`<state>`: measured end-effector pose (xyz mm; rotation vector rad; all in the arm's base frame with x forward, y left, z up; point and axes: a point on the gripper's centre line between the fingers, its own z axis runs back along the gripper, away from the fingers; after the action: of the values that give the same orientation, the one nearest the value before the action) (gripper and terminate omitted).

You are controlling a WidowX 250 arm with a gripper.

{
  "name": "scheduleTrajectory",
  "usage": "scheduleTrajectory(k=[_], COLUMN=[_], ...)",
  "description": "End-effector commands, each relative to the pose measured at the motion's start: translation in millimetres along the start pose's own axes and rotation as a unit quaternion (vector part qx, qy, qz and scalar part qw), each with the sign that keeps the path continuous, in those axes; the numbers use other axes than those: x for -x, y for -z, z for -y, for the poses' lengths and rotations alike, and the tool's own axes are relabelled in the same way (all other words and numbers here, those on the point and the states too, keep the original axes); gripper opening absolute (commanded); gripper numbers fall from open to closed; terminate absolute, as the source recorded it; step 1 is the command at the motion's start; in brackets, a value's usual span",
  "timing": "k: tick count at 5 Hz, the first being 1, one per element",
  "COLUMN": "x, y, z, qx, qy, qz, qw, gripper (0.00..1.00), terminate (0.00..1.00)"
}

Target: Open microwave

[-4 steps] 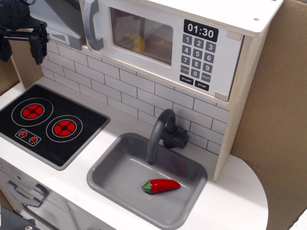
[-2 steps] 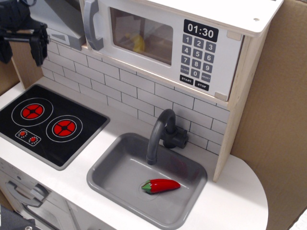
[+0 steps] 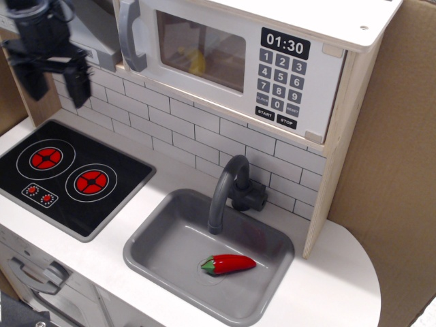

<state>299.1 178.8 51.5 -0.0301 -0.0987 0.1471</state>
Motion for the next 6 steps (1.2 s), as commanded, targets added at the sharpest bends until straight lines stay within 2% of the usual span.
scheduleTrajectory(k=[1, 2, 5, 6], x=[-44.5, -53.9, -75.3, -81.3], y=[-34.1, -46.3, -44.1, -42.3], z=[22.8, 28.5, 36.8, 39.9], qx=[-0.005, 0.007, -0.012, -0.011], qy=[0.059, 0.075, 0.087, 0.091], qz=[0.086, 0.14, 0.193, 0.203], qw=[0.9945, 0.9873, 0.9772, 0.975], gripper=[1.0, 1.0, 1.0, 0.0], terminate=[0.0, 0.0, 0.0, 0.0])
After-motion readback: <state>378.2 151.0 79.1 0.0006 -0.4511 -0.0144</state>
